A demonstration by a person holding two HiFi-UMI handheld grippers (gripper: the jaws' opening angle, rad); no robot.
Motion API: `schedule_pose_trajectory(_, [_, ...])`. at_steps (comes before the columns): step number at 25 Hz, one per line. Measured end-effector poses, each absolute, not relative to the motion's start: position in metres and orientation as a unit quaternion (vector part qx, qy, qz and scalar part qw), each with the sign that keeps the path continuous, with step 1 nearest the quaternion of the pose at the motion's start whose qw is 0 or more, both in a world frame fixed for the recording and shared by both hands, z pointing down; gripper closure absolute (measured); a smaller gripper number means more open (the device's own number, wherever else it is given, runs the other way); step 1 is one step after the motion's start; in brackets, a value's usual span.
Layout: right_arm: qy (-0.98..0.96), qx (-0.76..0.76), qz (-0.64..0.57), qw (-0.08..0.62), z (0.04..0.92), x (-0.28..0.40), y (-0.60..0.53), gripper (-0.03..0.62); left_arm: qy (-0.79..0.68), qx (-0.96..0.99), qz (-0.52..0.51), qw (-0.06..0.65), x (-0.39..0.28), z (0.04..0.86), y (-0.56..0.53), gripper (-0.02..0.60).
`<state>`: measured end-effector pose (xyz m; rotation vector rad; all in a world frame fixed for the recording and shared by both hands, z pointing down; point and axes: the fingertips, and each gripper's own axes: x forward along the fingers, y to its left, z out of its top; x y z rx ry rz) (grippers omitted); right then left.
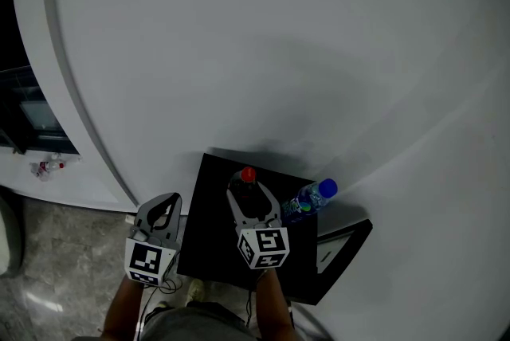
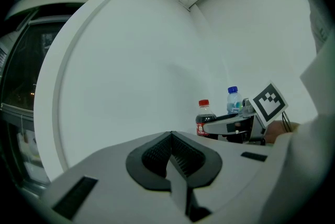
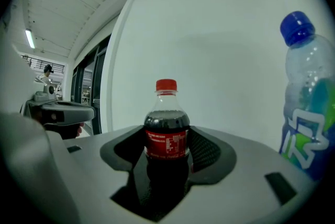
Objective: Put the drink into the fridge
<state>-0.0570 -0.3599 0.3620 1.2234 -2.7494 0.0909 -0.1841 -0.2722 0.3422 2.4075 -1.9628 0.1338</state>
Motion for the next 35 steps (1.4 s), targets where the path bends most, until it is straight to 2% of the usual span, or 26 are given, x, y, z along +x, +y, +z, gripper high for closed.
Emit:
schedule_pose_trajectory(17, [-0.898,0.440,-0.008,0.024,0.303,-0.038,-0.288,0.313,-0.602,0.798,0.027,0.002,-0.180,0.324,-0.213,0.578])
schedule_pose_trajectory(35, [-0.866,0.500,-0.003,0.018,0.300,-0.006,-0.147,0.313,-0.536,0.844,0.018,0.002,-0.157,0.323,-0.110,0.578])
